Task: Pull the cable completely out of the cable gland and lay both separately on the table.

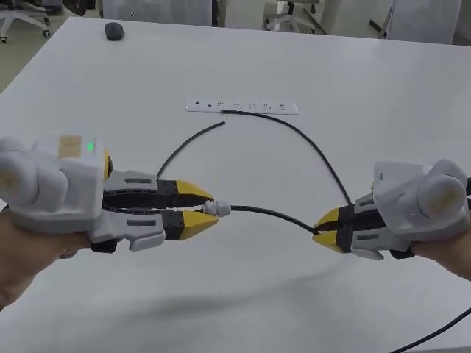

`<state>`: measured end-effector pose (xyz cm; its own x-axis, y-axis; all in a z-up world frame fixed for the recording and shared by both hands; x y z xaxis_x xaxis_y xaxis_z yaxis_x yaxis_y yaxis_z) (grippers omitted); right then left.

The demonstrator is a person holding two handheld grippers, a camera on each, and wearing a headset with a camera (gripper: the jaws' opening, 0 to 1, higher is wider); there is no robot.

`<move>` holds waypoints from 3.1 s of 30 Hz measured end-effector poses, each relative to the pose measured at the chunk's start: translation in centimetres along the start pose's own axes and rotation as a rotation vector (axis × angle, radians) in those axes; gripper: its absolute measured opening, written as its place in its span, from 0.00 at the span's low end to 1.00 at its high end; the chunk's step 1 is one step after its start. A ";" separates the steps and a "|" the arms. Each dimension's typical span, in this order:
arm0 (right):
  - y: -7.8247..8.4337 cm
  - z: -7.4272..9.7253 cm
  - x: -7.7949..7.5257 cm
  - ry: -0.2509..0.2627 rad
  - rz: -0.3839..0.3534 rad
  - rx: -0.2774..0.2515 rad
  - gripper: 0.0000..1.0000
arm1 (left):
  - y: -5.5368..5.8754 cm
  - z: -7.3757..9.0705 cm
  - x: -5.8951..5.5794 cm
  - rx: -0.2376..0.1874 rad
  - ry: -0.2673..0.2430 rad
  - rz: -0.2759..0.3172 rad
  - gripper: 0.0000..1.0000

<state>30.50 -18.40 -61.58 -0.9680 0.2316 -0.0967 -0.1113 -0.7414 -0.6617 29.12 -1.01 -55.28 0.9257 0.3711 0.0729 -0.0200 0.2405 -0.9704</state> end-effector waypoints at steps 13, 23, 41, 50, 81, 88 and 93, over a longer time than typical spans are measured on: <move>-5.1 -0.2 1.5 -0.017 -0.004 -0.120 0.34 | 0.1 -0.9 -0.6 0.022 0.009 -0.012 0.16; -10.6 0.1 2.6 -0.031 0.102 -0.202 0.26 | 0.3 -0.9 -0.6 0.031 0.012 -0.019 0.16; -11.3 -1.4 3.4 -0.073 0.187 -0.151 0.08 | 0.3 -1.1 -0.9 0.031 0.033 -0.029 0.16; -11.2 -1.6 3.6 -0.086 0.207 -0.130 0.01 | 0.2 -1.2 -1.1 0.032 0.042 -0.033 0.16; -5.1 0.0 0.9 -0.029 0.132 -0.040 0.00 | 0.9 0.4 0.0 0.054 0.015 -0.044 0.16; -2.4 0.0 0.1 -0.023 0.075 -0.004 0.00 | 1.4 1.0 0.3 0.066 -0.003 -0.037 0.16; -1.3 0.1 0.0 -0.020 0.055 0.012 0.00 | 1.6 1.2 0.5 0.072 -0.017 -0.034 0.16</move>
<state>30.63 -17.49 -60.65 -0.9769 0.1784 -0.1178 -0.0608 -0.7601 -0.6470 29.05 0.68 -56.53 0.9199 0.3763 0.1103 -0.0160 0.3172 -0.9482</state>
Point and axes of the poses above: the centre of the closed fingertips' face, and the gripper's own axes: z roughly backward along the fingers, x roughly to its left, y roughly out of its underside, the point moved 3 cm from there along z, roughly backward along the fingers, and after that the axes turned 7 degrees about -y, right-handed, at the moved point
